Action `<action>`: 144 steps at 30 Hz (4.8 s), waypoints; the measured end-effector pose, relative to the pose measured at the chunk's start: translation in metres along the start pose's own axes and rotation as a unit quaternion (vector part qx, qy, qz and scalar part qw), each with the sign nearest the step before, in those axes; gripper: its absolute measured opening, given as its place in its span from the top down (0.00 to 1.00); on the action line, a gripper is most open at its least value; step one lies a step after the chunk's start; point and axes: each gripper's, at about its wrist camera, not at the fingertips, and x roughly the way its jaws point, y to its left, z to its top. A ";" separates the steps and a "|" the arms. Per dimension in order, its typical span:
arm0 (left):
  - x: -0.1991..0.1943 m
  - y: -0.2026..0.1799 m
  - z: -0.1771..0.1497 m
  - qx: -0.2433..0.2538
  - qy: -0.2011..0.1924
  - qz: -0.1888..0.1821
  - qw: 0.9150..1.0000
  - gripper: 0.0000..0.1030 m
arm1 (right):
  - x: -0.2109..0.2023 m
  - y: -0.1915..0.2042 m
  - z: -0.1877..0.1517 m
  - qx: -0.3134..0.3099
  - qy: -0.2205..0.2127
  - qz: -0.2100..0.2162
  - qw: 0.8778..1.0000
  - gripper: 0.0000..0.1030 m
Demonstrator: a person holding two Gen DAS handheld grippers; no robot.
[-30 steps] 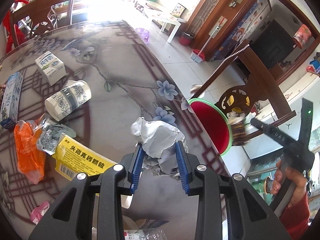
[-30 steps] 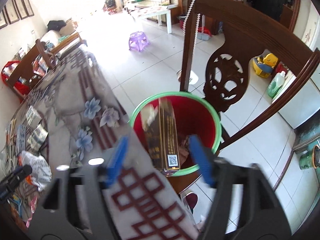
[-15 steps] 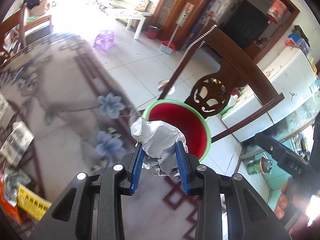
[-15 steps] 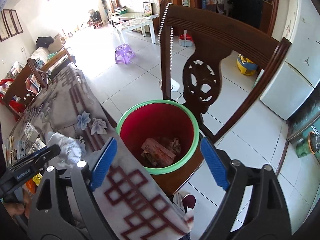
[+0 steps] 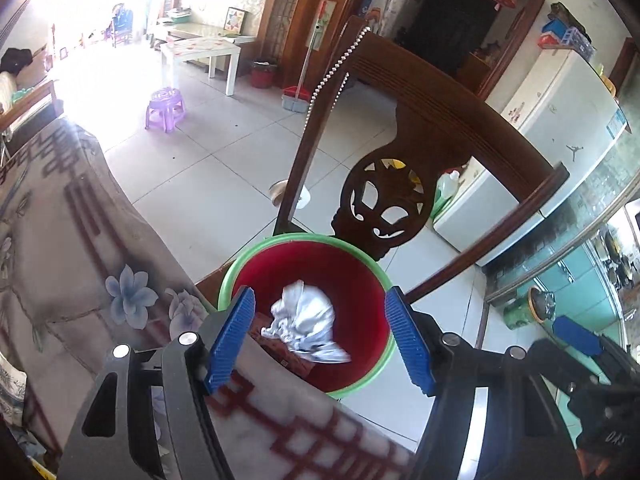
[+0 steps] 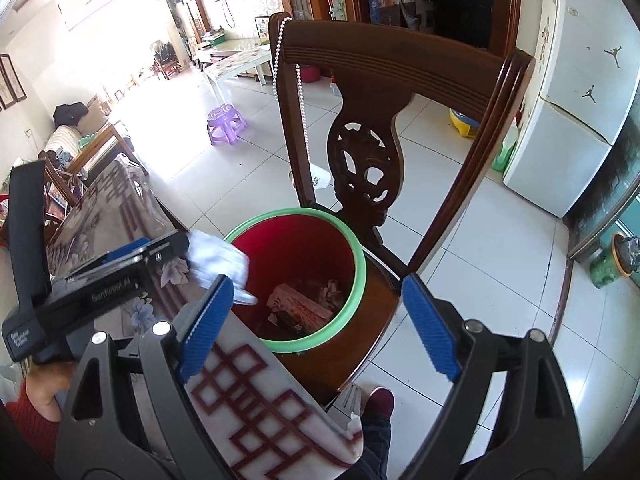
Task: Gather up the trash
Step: 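Carry the crumpled white foil over the bucket and open the left gripper, then grasp the orange plastic bag with the left gripper while the right grasps the yellow box, then drop the yellow box into the bucket with the right gripper while the left carries the orange bag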
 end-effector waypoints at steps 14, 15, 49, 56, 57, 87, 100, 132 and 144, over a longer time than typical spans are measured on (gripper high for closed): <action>-0.059 0.035 -0.032 -0.103 -0.014 0.006 0.995 0.31 | 0.017 0.032 -0.004 -0.029 0.030 0.032 0.999 0.18; -0.062 0.039 -0.036 -0.107 -0.010 0.013 0.994 0.31 | 0.018 0.037 -0.005 -0.033 0.032 0.037 0.998 0.18; -0.181 0.313 -0.233 -0.372 0.007 0.210 0.904 0.31 | -0.003 0.217 -0.103 -0.234 0.097 0.111 0.961 0.15; -0.169 0.317 -0.225 -0.349 -0.009 0.189 0.918 0.43 | -0.006 0.264 -0.127 -0.285 0.104 0.131 0.944 0.16; -0.170 0.317 -0.224 -0.346 -0.014 0.184 0.920 0.49 | -0.005 0.270 -0.129 -0.292 0.103 0.134 0.941 0.15; -0.196 0.318 -0.255 -0.374 -0.009 0.185 0.909 0.39 | 0.066 0.345 -0.192 -0.380 0.234 0.177 0.877 0.17; -0.230 0.300 -0.253 -0.371 -0.053 0.203 0.904 0.53 | 0.042 0.343 -0.182 -0.350 0.208 0.229 0.884 0.65; -0.216 0.173 -0.154 -0.224 -0.096 0.148 0.958 0.53 | -0.017 0.236 -0.089 -0.222 0.078 0.209 0.949 0.68; -0.185 0.143 -0.136 -0.196 -0.070 0.129 0.970 0.53 | -0.007 0.185 -0.066 -0.177 0.071 0.179 0.965 0.68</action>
